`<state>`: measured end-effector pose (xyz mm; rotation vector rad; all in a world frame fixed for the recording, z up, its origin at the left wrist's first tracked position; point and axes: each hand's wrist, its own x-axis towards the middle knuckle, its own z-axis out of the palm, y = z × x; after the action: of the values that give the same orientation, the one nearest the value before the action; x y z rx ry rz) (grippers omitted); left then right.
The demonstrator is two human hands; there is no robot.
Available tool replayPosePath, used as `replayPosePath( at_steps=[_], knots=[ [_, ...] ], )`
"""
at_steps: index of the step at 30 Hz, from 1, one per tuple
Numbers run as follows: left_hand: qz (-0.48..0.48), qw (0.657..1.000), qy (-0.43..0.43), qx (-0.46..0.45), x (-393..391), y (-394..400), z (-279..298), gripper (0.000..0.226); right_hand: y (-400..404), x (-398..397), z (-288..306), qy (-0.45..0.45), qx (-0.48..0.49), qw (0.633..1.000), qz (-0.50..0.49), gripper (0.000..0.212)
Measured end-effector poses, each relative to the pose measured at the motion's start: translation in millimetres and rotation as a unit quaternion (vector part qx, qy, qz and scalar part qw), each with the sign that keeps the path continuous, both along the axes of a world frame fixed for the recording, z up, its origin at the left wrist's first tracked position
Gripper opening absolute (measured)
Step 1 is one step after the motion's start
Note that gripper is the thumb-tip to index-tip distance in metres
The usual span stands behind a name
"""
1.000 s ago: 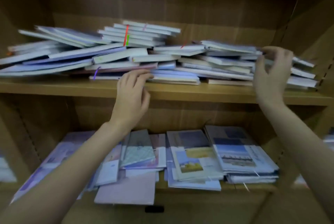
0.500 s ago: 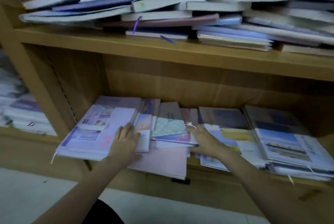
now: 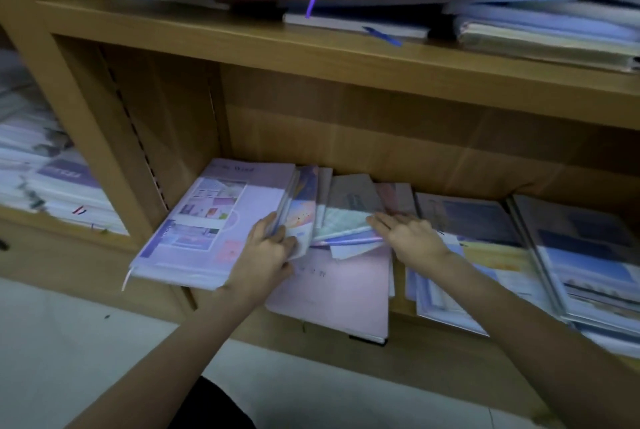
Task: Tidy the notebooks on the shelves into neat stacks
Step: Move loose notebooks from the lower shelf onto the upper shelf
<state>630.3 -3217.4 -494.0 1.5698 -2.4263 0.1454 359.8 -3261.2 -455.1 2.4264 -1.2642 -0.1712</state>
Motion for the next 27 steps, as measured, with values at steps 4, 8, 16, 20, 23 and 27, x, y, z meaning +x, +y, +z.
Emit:
replayPosePath(
  at_steps=[4,8,16,20,23,27],
  knots=[
    [0.044,0.998,0.031,0.037,-3.8,-10.2,3.9,0.032,2.4,-0.3,48.9,0.055,-0.033,0.995,0.072,0.052],
    [0.059,0.996,0.015,0.067,-8.3,-8.9,4.7,0.027,48.2,-25.0,70.1,0.0,-0.011,0.999,0.038,0.062],
    [0.015,0.999,-0.002,0.049,-34.6,16.7,16.8,0.036,97.4,-99.3,14.5,-0.002,0.081,0.995,-0.054,0.092],
    [-0.065,0.979,-0.042,0.186,-74.0,23.6,11.4,0.062,100.4,-113.4,-8.1,-0.068,0.117,0.988,-0.076,0.092],
    [-0.046,0.976,-0.076,0.197,-99.5,18.8,13.4,0.072,99.1,-122.7,-18.7,-0.129,0.087,0.983,-0.098,0.096],
    [-0.018,0.972,-0.124,0.198,-124.1,20.7,14.9,0.087,99.6,-127.7,-26.6,-0.159,0.043,0.979,-0.118,0.092]
  ],
)
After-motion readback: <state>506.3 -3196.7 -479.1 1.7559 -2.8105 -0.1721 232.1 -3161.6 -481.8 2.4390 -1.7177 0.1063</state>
